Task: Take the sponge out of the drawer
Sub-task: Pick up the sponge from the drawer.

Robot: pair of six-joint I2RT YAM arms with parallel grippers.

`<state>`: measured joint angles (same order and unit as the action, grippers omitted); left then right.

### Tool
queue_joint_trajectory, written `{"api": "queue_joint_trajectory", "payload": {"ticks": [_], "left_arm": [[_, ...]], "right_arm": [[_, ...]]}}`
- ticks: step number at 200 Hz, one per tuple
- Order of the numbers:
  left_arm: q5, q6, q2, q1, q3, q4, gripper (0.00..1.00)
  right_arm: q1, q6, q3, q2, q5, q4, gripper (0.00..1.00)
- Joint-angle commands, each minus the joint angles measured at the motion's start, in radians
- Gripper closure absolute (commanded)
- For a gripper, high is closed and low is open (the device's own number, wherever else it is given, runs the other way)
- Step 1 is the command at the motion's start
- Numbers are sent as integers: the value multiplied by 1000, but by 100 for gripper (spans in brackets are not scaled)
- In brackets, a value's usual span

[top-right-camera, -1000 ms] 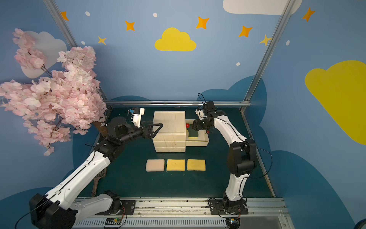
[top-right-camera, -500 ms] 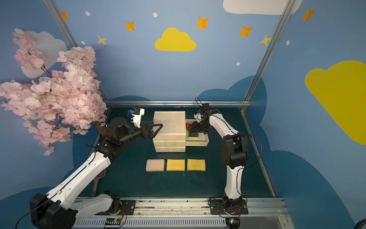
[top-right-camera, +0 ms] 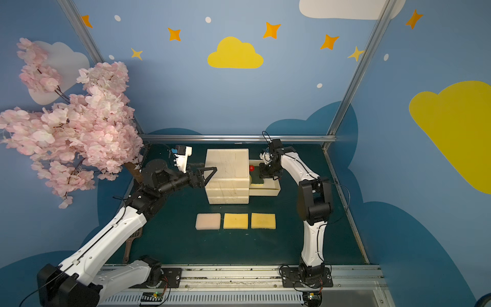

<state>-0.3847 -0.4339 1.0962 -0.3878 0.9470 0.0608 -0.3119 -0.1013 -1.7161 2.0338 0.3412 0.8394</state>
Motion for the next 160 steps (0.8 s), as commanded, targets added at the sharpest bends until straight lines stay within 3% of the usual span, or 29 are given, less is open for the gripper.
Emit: {"api": "queue_joint_trajectory", "payload": {"ticks": [1, 65, 87, 99, 133, 160], "left_arm": [[0, 3, -16, 4, -2, 1, 1], [-32, 1, -20, 4, 19, -26, 1], [-120, 39, 22, 4, 97, -122, 1], [-188, 61, 51, 4, 139, -159, 1], [-332, 88, 131, 4, 228, -202, 3], [-390, 134, 186, 1, 293, -252, 4]], "right_arm": [[-4, 15, 15, -59, -24, -13, 100], [-1, 134, 1, -279, -143, -43, 100], [0, 195, 19, -362, -282, -56, 100], [-1, 272, 46, -412, -296, -82, 100], [-6, 382, 159, -583, -106, -188, 100], [-7, 448, 197, -674, 162, -165, 100]]}}
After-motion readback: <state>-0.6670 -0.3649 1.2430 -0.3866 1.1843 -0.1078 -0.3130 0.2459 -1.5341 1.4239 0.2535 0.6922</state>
